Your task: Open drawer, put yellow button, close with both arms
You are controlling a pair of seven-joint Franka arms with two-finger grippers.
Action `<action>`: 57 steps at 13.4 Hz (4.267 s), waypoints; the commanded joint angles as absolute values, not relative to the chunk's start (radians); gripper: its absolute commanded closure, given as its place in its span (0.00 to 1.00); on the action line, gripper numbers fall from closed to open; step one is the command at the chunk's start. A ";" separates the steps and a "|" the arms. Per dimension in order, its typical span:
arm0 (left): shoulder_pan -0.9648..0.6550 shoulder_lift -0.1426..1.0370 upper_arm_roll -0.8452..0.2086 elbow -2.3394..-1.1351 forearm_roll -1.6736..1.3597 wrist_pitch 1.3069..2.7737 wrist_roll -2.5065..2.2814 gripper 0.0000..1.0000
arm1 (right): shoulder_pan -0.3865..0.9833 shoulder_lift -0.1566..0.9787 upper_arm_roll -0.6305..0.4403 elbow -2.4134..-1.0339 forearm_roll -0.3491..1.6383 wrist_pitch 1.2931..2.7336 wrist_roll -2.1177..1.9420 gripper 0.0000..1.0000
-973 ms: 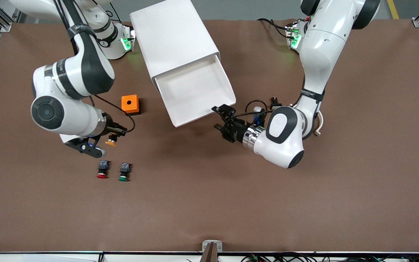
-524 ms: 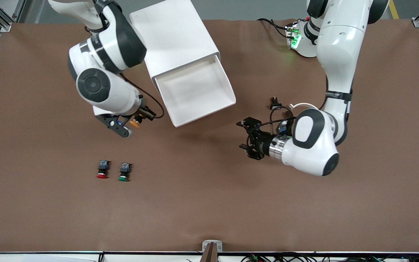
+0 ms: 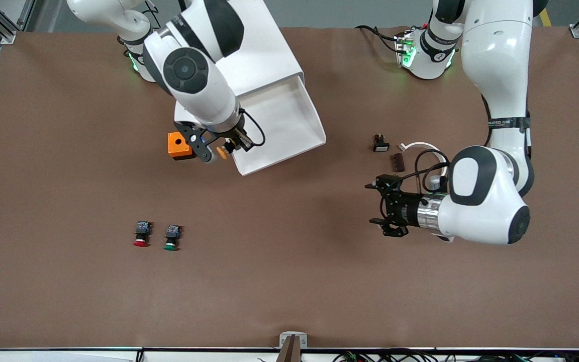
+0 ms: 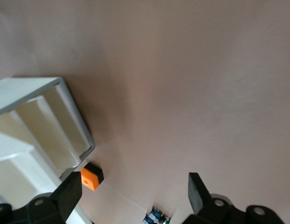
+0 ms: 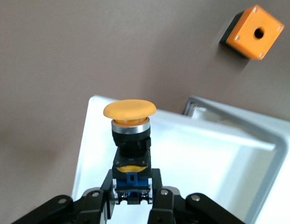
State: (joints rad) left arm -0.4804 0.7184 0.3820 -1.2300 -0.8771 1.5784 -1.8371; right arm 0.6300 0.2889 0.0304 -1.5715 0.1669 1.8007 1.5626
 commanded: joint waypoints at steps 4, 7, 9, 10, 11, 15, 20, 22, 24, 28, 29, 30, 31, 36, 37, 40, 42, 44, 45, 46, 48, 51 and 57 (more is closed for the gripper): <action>-0.508 0.692 0.422 -1.241 -0.738 1.566 -1.504 0.01 | 0.730 0.323 0.020 -1.601 0.186 1.983 1.791 1.00; -0.529 0.686 0.420 -1.241 -0.684 1.572 -1.404 0.01 | 0.745 0.357 0.020 -1.614 0.186 2.048 1.853 0.99; -0.532 0.687 0.416 -1.246 -0.683 1.572 -1.301 0.01 | 0.747 0.379 0.020 -1.617 0.186 2.075 1.868 0.98; -0.541 0.690 0.416 -1.246 -0.683 1.572 -1.257 0.01 | 0.747 0.382 0.020 -1.615 0.186 2.077 1.868 0.94; -0.543 0.695 0.416 -1.246 -0.684 1.583 -1.199 0.01 | 0.747 0.382 0.020 -1.615 0.186 2.072 1.871 0.82; -0.566 0.703 0.414 -1.246 -0.683 1.632 -0.941 0.01 | 0.744 0.376 0.018 -1.603 0.183 2.063 1.918 0.00; -0.664 0.703 0.411 -1.247 -0.540 1.649 -0.861 0.01 | 0.634 0.324 0.012 -1.560 0.186 1.975 1.785 0.00; -0.738 0.700 0.413 -1.249 -0.500 1.661 -0.862 0.01 | 0.563 0.273 0.012 -1.565 0.184 1.916 1.656 0.00; -0.785 0.690 0.413 -1.247 -0.486 1.661 -0.861 0.00 | 0.473 0.236 0.012 -1.565 0.178 1.849 1.472 0.00; -0.897 0.689 0.413 -1.247 -0.485 1.709 -0.861 0.00 | 0.313 0.187 0.009 -1.568 0.170 1.767 0.952 0.00; -0.920 0.689 0.413 -1.247 -0.488 1.713 -0.864 0.00 | 0.276 0.180 0.008 -1.569 0.160 1.749 0.840 0.00; -0.946 0.689 0.411 -1.247 -0.488 1.715 -0.864 0.00 | 0.229 0.175 0.009 -1.568 0.134 1.729 0.754 0.00; -0.974 0.690 0.413 -1.247 -0.485 1.715 -0.864 0.00 | 0.191 0.166 0.009 -1.568 0.118 1.706 0.667 0.00; -1.080 0.689 0.408 -1.253 -0.486 1.710 -0.882 0.00 | 0.020 0.124 -0.029 -1.568 0.115 1.629 0.237 0.00; -1.098 0.687 0.408 -1.256 -0.488 1.706 -0.893 0.00 | 0.009 0.115 -0.053 -1.569 0.115 1.626 0.192 0.00; -1.169 0.689 0.396 -1.258 -0.500 1.692 -1.001 0.00 | 0.005 0.081 -0.109 -1.566 0.114 1.600 0.053 0.00; -1.181 0.692 0.347 -1.261 -0.499 1.690 -1.055 0.00 | 0.002 0.017 -0.115 -1.603 0.074 1.601 0.037 0.00; -1.181 0.693 0.304 -1.262 -0.499 1.689 -1.080 0.00 | -0.005 -0.047 -0.107 -1.687 0.061 1.643 0.034 0.00; -1.181 0.695 0.289 -1.262 -0.499 1.689 -1.095 0.00 | -0.005 -0.069 -0.092 -1.715 0.034 1.663 0.029 0.00; -1.181 0.695 0.275 -1.262 -0.499 1.690 -1.107 0.00 | -0.005 -0.074 -0.069 -1.717 0.003 1.664 0.029 0.00; -1.181 0.696 0.261 -1.262 -0.499 1.689 -1.117 0.00 | -0.008 -0.077 -0.029 -1.715 -0.006 1.655 0.031 0.00; -1.170 0.696 0.264 -1.262 -0.488 1.689 -1.120 0.00 | -0.009 -0.078 -0.018 -1.709 -0.017 1.655 0.035 0.00; -0.980 0.654 0.278 -1.256 -0.162 1.689 -1.097 0.00 | -0.011 -0.074 -0.021 -1.707 -0.023 1.658 0.037 0.00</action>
State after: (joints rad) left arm -1.0164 0.6977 0.2889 -1.2441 -0.2880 1.6985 -1.0984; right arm 0.0039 -0.0529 -0.0316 -1.6873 -0.0060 1.6490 0.0385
